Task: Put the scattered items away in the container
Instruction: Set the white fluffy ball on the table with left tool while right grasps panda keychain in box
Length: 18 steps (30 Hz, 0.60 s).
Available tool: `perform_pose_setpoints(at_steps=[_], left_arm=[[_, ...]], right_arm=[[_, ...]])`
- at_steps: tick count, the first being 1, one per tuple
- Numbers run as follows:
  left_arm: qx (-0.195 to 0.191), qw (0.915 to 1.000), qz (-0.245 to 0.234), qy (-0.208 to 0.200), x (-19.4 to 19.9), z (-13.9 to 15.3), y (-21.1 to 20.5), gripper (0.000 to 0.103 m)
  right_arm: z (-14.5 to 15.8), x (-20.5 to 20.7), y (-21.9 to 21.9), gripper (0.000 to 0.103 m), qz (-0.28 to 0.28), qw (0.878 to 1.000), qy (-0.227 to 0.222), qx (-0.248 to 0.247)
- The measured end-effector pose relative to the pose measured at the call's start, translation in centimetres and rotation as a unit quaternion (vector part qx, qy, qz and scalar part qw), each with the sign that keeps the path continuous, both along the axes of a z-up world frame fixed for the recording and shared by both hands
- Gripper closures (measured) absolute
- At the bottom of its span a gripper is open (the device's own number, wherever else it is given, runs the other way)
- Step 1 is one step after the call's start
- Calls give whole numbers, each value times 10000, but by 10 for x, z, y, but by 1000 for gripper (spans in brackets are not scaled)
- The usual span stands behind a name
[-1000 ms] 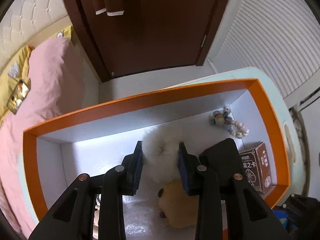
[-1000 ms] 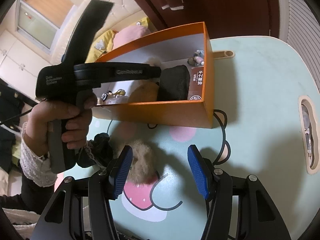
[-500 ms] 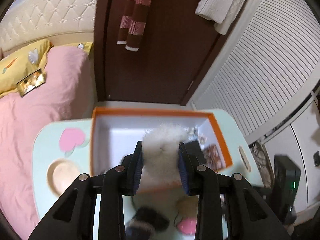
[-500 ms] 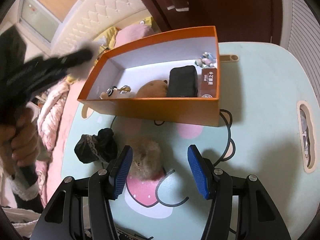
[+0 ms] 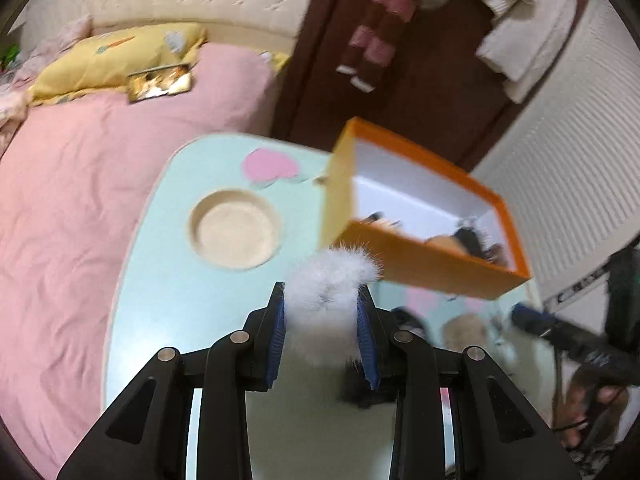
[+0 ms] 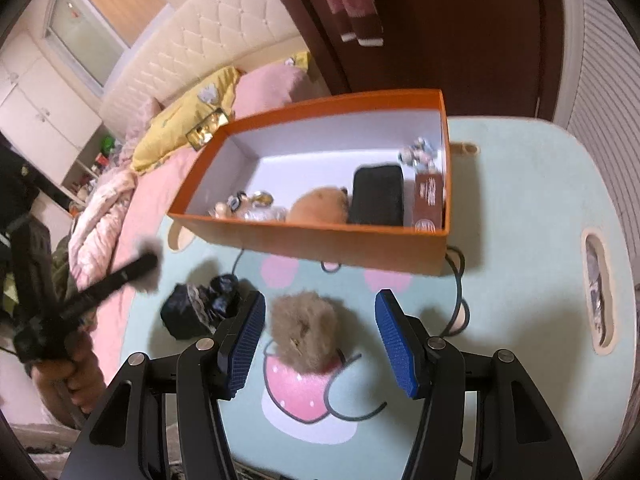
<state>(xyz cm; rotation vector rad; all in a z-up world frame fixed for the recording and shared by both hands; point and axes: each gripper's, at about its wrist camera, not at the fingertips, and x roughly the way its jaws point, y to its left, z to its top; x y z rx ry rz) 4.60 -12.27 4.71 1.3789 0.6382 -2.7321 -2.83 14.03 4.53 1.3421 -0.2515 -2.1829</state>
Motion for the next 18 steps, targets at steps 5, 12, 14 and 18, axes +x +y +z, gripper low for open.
perform_pose_setpoints(at_steps=[5,12,14,18], left_arm=[[-89,9999,-29,-117,2,-18,3,70],[-280,9993,-235,-72,-2,-24,19,69],[-189,9993,-286,-134,-3,-26,21,67],[-62,9998,-60,-169,-3,-26,17,49]], right_arm=[[20,-16,-4,40,-208,9993,147,-281],[41,-64,-35,40,305,9988,-187,-324],[38,-79,-52,40,503,9972,-460,-320],[20,-104,-93,42,868,9903,-1069,-175]])
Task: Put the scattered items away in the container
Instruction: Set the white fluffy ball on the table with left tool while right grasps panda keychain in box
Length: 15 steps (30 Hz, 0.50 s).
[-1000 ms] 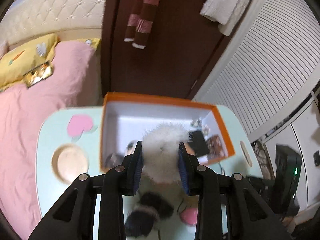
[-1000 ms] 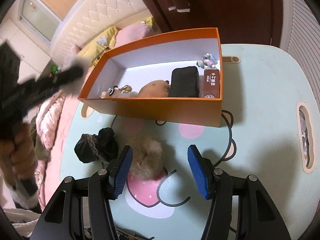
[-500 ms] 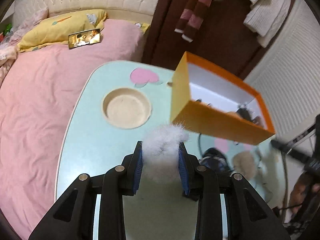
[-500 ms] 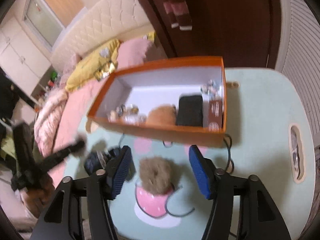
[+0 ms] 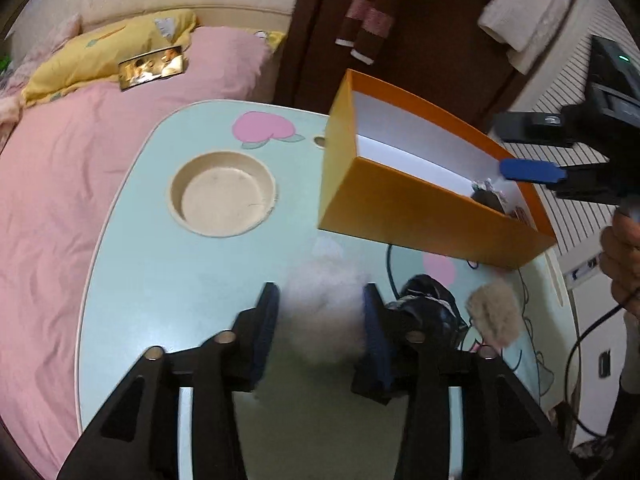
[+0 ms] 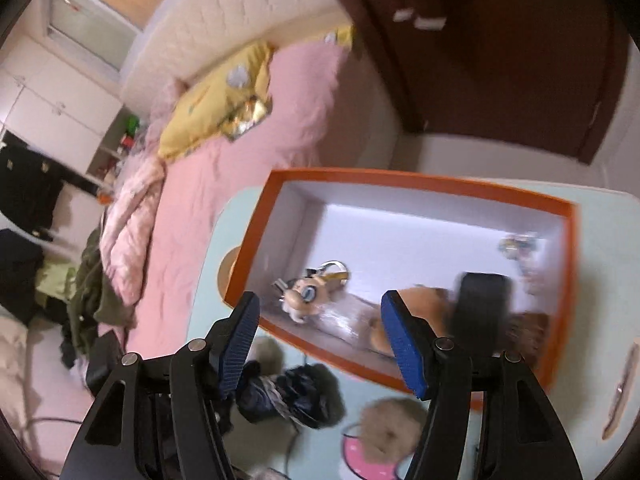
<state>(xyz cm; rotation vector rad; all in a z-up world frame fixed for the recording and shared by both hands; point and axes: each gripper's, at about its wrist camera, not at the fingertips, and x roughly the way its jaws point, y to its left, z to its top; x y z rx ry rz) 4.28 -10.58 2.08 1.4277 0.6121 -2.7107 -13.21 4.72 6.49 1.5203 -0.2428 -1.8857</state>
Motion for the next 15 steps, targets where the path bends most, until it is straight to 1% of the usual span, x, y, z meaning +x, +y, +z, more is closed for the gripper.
perform_pose_setpoints(at_steps=[1,2,3,5,6,9,11,13,14,15], left_arm=[[6,10000,78,47,1,1,-2,45],[1,9998,149,101,3,3,-4,38],[3,9996,208,180,6,5,-6,37],[58,9992,260,303,9,8,-10,37],[82,9989,300,337,11,8,-12,37],[168,9980,475,381,14,8,-20,37],[222,9973,592,360,16,6,-24,37],[240,9971,649,331,16,3,-27,37],[250,9969,669,319,17,2,-27,37],[259,9968,690,312,17,1,-28,37]], right_arm=[[-7,-5,-11,45,104,9998,-103,145],[-13,-9,-22,55,220,9992,-158,304],[-18,-12,-30,65,320,9985,-182,393],[-29,-16,-45,65,470,9967,-361,547],[-34,-18,-49,65,495,9961,-490,537],[-48,-24,-57,65,399,9944,-936,292],[-53,-26,-62,65,422,9937,-927,460],[-58,-24,-67,68,520,9931,-901,548],[-60,-23,-67,67,556,9929,-926,499],[-63,-23,-66,69,546,9930,-948,440]])
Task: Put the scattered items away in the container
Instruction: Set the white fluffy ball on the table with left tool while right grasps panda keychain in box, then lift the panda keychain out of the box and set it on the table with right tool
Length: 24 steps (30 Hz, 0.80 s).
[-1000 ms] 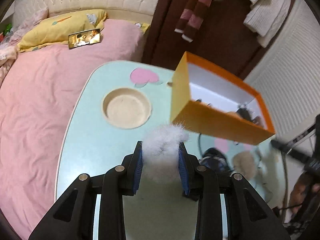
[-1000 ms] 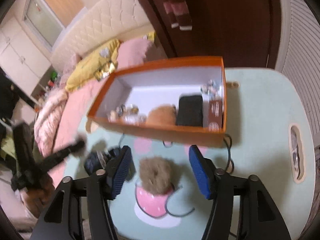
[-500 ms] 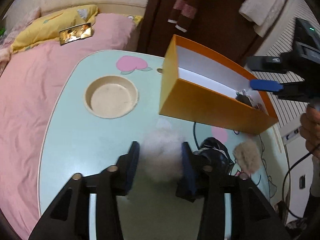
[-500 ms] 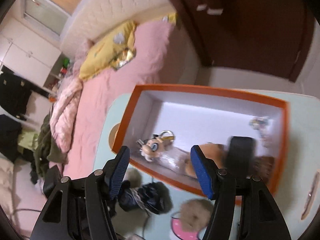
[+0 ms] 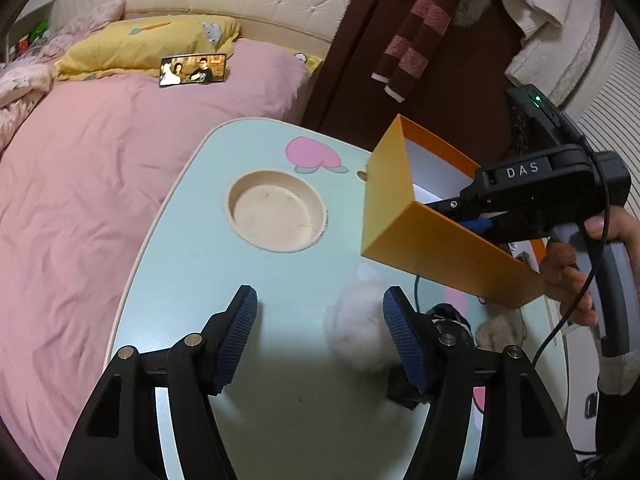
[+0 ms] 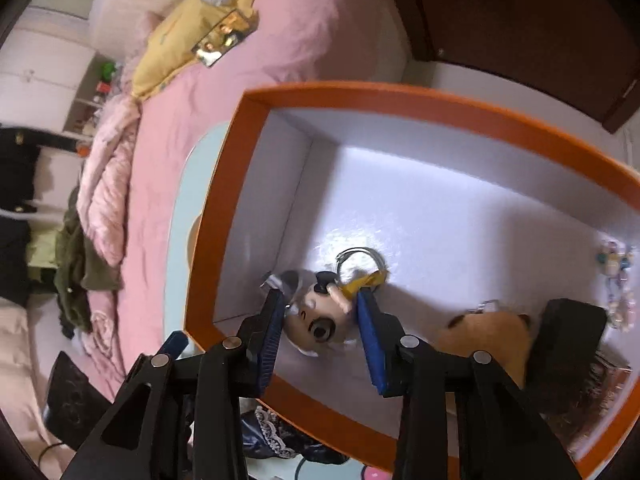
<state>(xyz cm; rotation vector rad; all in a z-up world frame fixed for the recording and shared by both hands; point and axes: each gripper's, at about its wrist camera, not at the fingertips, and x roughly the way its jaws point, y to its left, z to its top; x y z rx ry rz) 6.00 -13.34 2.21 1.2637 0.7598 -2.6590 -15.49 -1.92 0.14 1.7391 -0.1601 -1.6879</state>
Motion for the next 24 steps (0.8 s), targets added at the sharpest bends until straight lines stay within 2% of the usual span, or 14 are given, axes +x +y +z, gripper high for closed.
perform_pose_setpoints(at_steps=[4,8,13,19,24], left_arm=[[13,9999,25,105,2,3,0,37],[-8,9998,49,215,4,8,0,37],[25,9997,60,246,5,10,-1,37],[-4,9997,85,246,5,14,-1,37],[-6,9994,108,321,4,20,-3,37]], right_arm=[[-8,-3,10,74,-186,9997,-84,-118],[5,2,18,74,-249,9991,209,-265],[42,7,31,74,-344,9946,701,-681],[96,25,66,74,-482,9823,1242,-1316],[113,55,103,74,-511,9769,1518,-1413]])
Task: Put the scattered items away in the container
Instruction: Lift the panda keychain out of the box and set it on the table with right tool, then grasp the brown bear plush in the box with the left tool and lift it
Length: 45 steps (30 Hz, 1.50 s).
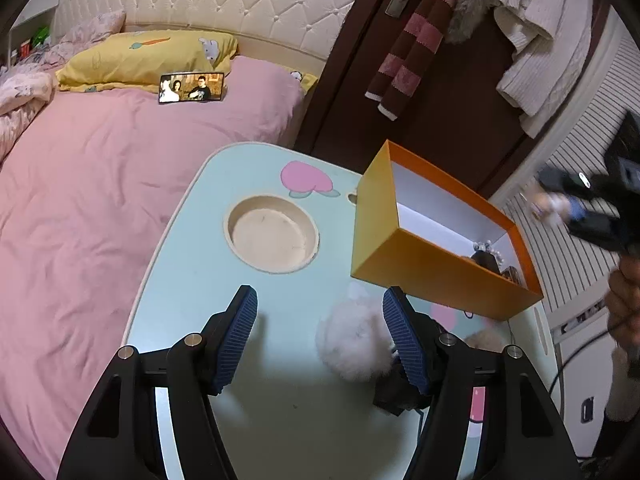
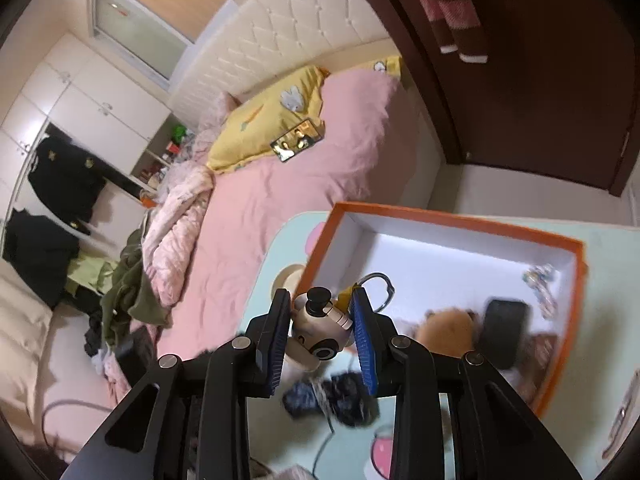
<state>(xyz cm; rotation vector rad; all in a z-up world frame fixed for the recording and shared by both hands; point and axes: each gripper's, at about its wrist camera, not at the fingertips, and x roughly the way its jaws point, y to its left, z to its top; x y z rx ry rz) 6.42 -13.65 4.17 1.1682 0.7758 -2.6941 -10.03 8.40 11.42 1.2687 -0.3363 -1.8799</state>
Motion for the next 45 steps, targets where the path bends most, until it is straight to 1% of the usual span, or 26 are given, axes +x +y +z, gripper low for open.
perform_pose_setpoints(at_steps=[4,9,12,17,21,23,26,28,29,31,34,37,38,39,41,42,43,44,45], left_arm=[[107,9999,-39,56,-3,5,-3,37],[-36,9998,-191,87,-14,13,1,37],[0,9994,-342,92,-24,18,7,37],[-15,9985,-540,108,-37,26,19,37],[-54,9979,-651,47,-44,29,26,37],[-82,9976,-688,40,-46,30,28,37],[-85,9968,-797,29,-53,36,33,37],[-41,9957,-924,49,-61,43,37,37],[-2,9946,-1039,57,-68,46,40,37],[36,9921,-1254,43,-80,51,49,37],[-21,9852,-1707,-114,-106,59,69,37],[-120,9769,-2060,-551,-136,59,92,37],[-128,9730,-2185,-733,-147,57,98,37],[-121,9667,-2369,-959,-160,53,106,37],[-170,9554,-2658,-1276,-178,46,119,39],[-244,9467,-2826,-1523,-188,39,128,42],[-253,9401,-2958,-1677,-194,35,133,42],[-220,9344,-3070,-1793,-198,32,138,42],[-160,9266,-3201,-1968,-205,26,143,42]], right_arm=[[-10,25,30,74,-125,9993,66,352],[-46,48,59,74,-339,9958,-315,794],[-67,55,70,74,-543,9912,-459,1113],[-94,60,77,74,-838,9832,-489,1549],[-109,55,80,74,-953,9820,-595,1517],[-113,55,80,73,-995,9821,-511,1514],[-110,56,80,73,-1037,9836,-332,1435],[-105,56,82,65,-1072,9846,-235,1359],[-101,56,82,56,-1102,9849,-200,1320],[-93,56,84,55,-1136,9862,-133,1194],[-85,56,87,55,-1170,9863,-24,1159],[-83,57,87,55,-1158,9870,-22,1118],[-84,58,87,55,-1158,9873,-50,1089],[-85,58,88,55,-1159,9875,-75,1068],[-87,59,89,55,-1152,9879,-143,1027],[-88,60,90,55,-1148,9881,-169,1005],[-88,60,91,55,-1146,9884,-190,976],[-89,61,91,55,-1144,9887,-210,945],[-89,62,91,55,-1146,9889,-223,924]])
